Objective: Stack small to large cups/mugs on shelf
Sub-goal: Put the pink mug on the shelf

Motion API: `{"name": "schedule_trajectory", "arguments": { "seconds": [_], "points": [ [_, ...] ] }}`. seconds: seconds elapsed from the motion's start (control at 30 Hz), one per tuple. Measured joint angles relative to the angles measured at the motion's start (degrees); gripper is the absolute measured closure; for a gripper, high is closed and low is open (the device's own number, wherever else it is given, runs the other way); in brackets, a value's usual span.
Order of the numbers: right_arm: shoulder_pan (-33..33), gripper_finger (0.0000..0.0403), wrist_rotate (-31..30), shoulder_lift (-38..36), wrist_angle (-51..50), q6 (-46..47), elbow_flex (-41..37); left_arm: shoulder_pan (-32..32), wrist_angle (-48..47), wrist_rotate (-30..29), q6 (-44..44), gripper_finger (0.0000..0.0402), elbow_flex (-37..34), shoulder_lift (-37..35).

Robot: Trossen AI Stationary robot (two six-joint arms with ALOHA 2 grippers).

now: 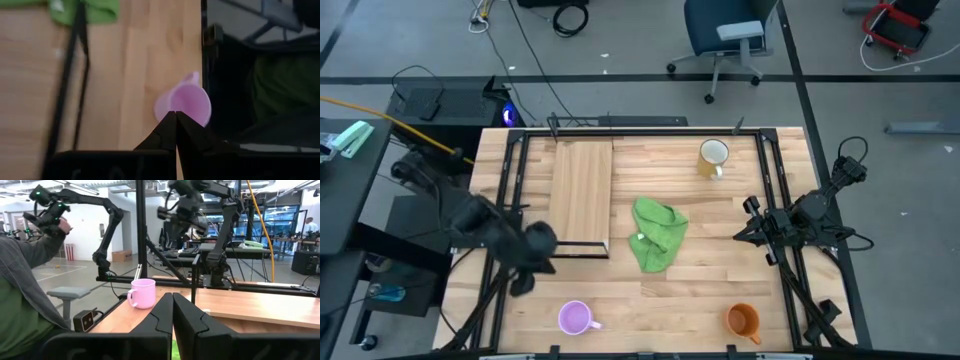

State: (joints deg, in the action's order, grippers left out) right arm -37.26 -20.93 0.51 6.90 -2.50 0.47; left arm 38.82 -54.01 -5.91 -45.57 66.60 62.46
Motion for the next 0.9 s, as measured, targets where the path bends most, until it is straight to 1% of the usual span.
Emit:
{"name": "schedule_trajectory", "arguments": {
  "seconds": [0.13, 0.23, 0.4, 0.47, 0.57, 0.67, 0.9],
  "points": [
    [0.00, 0.0389, 0.00, 0.00, 0.00, 0.00, -0.02, 4.49, -0.78, -3.08, -2.95, 0.0392, 3.73, 5.82],
    [0.00, 0.0389, 0.00, -0.01, 0.02, 0.01, -0.01, 6.85, -1.42, -4.98, -3.60, 0.0392, 6.89, 10.18],
    [0.00, 0.0389, 0.00, -0.01, 0.00, 1.53, -0.01, 9.28, -7.80, -6.78, -8.88, 0.0392, 10.90, 17.26],
    [0.00, 0.0389, 0.00, 0.00, 0.00, 2.48, -0.02, 9.79, -10.04, -6.78, -10.73, 0.0391, 11.12, 19.62],
    [0.00, 0.0389, 0.00, 0.00, 0.00, 2.95, 0.00, 10.29, -9.89, -6.73, -10.81, 0.0388, 10.87, 22.81],
    [0.00, 0.0389, 0.00, 0.00, 0.00, 2.97, 0.00, 10.31, -9.77, -5.19, -10.80, 0.0385, 10.85, 25.54],
    [0.00, 0.0389, 0.00, 0.00, 0.00, 2.91, -0.02, 10.11, -7.33, -4.40, -10.80, 0.0374, 10.81, 27.42]
  ]
}}
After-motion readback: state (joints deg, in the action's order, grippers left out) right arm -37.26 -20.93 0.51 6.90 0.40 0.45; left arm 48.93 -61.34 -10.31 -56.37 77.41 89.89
